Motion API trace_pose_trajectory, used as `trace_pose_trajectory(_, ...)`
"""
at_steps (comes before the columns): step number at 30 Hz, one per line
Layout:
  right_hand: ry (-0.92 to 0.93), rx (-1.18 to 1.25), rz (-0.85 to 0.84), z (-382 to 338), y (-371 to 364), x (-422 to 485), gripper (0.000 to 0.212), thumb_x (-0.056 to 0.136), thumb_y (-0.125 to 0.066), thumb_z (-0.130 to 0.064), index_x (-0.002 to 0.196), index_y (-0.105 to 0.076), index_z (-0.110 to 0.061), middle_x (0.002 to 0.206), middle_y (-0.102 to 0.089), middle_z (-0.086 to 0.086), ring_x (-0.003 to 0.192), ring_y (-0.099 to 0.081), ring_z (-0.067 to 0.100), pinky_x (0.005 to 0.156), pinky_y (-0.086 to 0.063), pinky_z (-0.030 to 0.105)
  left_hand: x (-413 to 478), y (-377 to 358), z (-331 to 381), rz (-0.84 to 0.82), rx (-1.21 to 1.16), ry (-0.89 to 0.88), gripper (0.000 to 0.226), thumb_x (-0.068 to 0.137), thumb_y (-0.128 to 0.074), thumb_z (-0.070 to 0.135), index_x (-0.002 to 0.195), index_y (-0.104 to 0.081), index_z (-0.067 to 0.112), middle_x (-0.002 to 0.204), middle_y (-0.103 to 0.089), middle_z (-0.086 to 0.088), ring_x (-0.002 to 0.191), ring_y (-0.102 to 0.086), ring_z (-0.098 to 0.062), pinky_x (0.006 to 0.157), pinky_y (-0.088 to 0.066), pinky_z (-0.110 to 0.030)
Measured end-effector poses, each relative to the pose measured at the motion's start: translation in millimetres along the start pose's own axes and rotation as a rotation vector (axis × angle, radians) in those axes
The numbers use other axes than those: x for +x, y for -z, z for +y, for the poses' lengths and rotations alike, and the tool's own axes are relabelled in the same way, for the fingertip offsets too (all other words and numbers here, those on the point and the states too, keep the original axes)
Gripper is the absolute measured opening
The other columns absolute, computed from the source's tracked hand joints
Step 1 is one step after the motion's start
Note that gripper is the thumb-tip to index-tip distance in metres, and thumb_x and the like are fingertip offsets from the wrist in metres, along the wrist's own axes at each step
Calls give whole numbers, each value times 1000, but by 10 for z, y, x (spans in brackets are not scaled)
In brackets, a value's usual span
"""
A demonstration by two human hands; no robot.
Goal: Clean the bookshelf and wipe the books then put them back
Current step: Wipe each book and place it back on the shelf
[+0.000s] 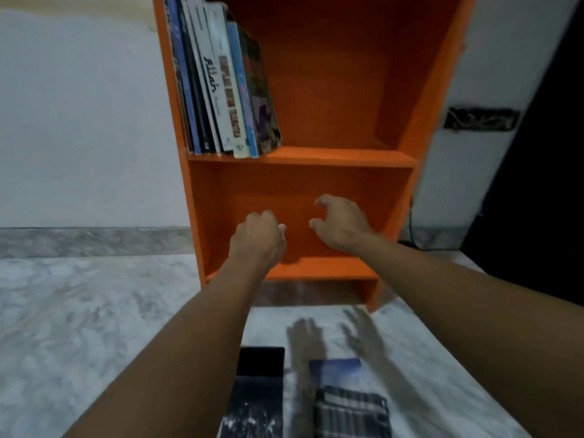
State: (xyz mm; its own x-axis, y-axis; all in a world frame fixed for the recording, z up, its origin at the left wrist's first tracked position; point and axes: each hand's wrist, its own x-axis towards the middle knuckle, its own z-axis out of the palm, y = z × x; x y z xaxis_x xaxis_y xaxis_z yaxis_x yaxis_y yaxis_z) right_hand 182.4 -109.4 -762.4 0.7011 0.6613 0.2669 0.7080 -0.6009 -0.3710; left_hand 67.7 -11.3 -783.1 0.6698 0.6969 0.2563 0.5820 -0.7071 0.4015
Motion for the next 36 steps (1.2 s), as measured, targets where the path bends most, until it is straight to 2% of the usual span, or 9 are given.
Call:
trace_pose_trajectory(6, -94, -271, -268, 654, 55, -681, 51, 94, -58, -28, 141, -42, -17, 145, -46, 10, 128, -46, 30, 101, -42, 38, -492, -479, 501, -278, 40, -141, 38, 100, -50, 33, 127, -52, 7, 132, -51, -19, 123, -49, -40, 92, -44, -45)
trace_pose_trajectory(14, -116, -284, -522, 1106, -362, -1038, 33, 88, -66, -23, 116, -56, -9, 114, -57, 11, 106, -55, 31, 87, -49, 39, -744, -1029, 591, -504, 149, -215, 15, 98, -46, 8, 108, -56, 5, 114, -61, -16, 100, -60, -32, 75, -49, -39)
trace_pose_trajectory(17, -65, -305, -668, 1286, -866, -1147, 52, 85, -72, -27, 128, -52, -7, 131, -53, 12, 117, -52, 29, 97, -46, 40, -838, -1433, 410, -562, 175, -159, 17, 96, -47, 7, 109, -57, 4, 119, -60, -15, 106, -59, -33, 86, -51, -38)
trace_pose_trajectory(22, -41, -219, -809, 1513, -1689, -1386, 70, 76, -80, -33, 133, -47, -12, 134, -53, 12, 118, -52, 30, 97, -46, 40, -992, -1903, 122, -706, 281, -104, 23, 96, -56, 14, 115, -53, 0, 120, -58, -18, 108, -58, -33, 78, -44, -34)
trace_pose_trajectory(26, 28, -282, -942, 1691, -2040, -1693, 121, 63, -86, -47, 152, -10, -18, 152, -28, 10, 140, -27, 35, 112, -26, 54, -1107, -2226, -23, -757, 236, -46, 31, 101, -51, 25, 121, -51, 1, 125, -58, -16, 113, -57, -32, 86, -45, -35)
trace_pose_trajectory(29, -38, -176, -950, 1850, -2068, -1744, 101, 68, -85, -39, 142, -23, -9, 139, -44, 15, 123, -46, 33, 95, -42, 40, -1150, -2362, -79, -802, 204, 24, 28, 99, -51, 17, 120, -51, -1, 122, -57, -15, 113, -58, -32, 85, -46, -34)
trace_pose_trajectory(31, -120, -116, -921, 1992, -2014, -1702, 72, 78, -78, -34, 131, -39, -7, 133, -49, 16, 116, -52, 33, 89, -46, 34, -1138, -2430, -145, -837, 215, 59, 15, 95, -56, 11, 101, -56, -3, 107, -62, -16, 97, -64, -31, 72, -48, -31)
trace_pose_trajectory(33, -252, -35, -776, 2140, -1935, -1638, 46, 84, -70, -30, 119, -51, -7, 120, -58, 16, 107, -57, 32, 80, -47, 30, -1144, -2511, -218, -843, 208, 111, 19, 93, -58, 14, 80, -51, 1, 103, -65, -15, 96, -65, -30, 70, -48, -28)
trace_pose_trajectory(36, -464, 120, -585, 2258, -1886, -1594, 25, 82, -68, -26, 96, -64, -6, 101, -65, 13, 92, -63, 29, 73, -51, 30, -1223, -2664, -263, -789, 132, 182, 30, 89, -65, 30, 83, -50, 6, 112, -66, -15, 108, -64, -30, 75, -46, -28)
